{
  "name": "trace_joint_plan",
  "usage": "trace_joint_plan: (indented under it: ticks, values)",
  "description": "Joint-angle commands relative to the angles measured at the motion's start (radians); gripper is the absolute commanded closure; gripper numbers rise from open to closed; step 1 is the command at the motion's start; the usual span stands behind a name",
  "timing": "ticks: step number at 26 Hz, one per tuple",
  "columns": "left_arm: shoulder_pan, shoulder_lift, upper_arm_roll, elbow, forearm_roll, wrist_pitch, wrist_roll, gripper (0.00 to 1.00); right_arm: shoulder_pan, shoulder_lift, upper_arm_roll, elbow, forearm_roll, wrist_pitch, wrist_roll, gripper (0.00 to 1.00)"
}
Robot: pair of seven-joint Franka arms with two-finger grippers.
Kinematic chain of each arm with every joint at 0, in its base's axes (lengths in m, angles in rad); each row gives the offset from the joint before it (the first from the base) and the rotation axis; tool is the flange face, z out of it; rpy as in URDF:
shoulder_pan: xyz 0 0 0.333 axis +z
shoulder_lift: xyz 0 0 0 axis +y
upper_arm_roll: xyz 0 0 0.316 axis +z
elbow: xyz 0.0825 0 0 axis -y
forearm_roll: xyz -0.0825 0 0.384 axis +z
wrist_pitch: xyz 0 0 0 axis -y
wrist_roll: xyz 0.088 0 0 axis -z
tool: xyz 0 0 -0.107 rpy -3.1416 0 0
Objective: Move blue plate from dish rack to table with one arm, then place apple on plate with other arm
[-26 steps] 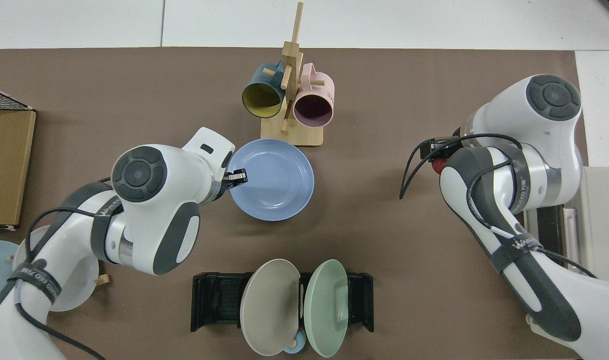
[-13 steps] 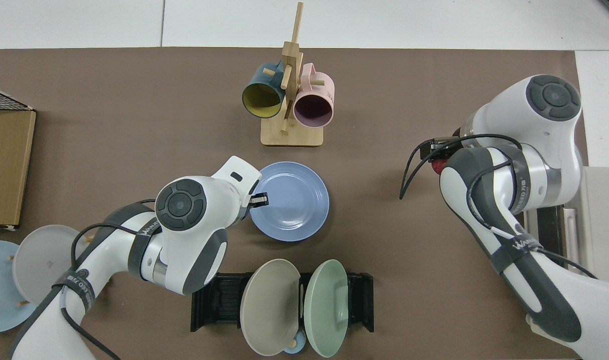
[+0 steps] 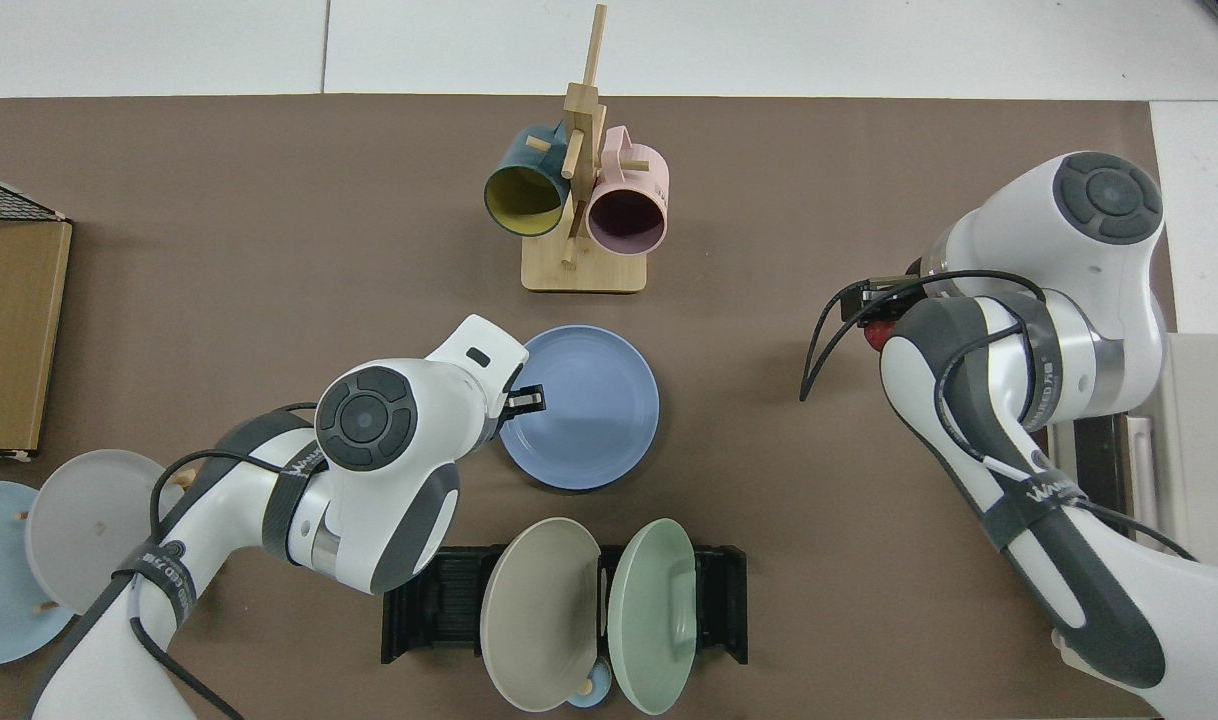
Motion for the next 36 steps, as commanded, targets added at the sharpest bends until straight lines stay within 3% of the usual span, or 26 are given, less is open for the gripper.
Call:
trace_joint_plan:
  ticks: [1,5,9,13,17,19,22,29,36]
  values:
    - [-0.012,-0.018,0.021,-0.017,0.016,0.012,0.009,0.01,-0.008,-0.028,0.01,-0.02,-0.007,-0.017,-0.015,1.0]
    - [0.003,-0.023,0.036,0.003,0.091,-0.025,-0.002,0.01,0.001,-0.028,0.01,-0.02,-0.004,-0.016,-0.007,1.0]
    - [0.052,-0.047,0.045,0.087,0.129,-0.181,0.01,0.0,0.002,-0.028,0.015,-0.019,0.002,-0.016,-0.004,1.0]
    - [0.104,-0.127,0.044,0.126,0.151,-0.313,0.03,0.0,0.038,-0.027,0.015,-0.011,0.009,-0.01,0.034,1.0]
    - [0.181,-0.208,0.045,0.165,0.143,-0.497,0.179,0.0,0.097,-0.023,0.016,0.005,0.013,0.001,0.133,1.0]
    - [0.195,-0.215,0.053,0.219,0.137,-0.597,0.261,0.0,0.139,-0.023,0.015,0.005,0.013,0.001,0.173,1.0]
    - [0.262,-0.215,0.048,0.288,0.129,-0.693,0.338,0.0,0.198,-0.025,0.018,0.006,0.012,-0.001,0.248,1.0]
    - [0.356,-0.224,0.048,0.357,0.077,-0.763,0.457,0.0,0.314,-0.011,0.021,0.024,0.009,0.002,0.393,1.0]
    - [0.362,-0.192,0.051,0.422,0.066,-0.763,0.455,0.0,0.455,0.156,0.018,0.188,-0.002,-0.004,0.548,1.0]
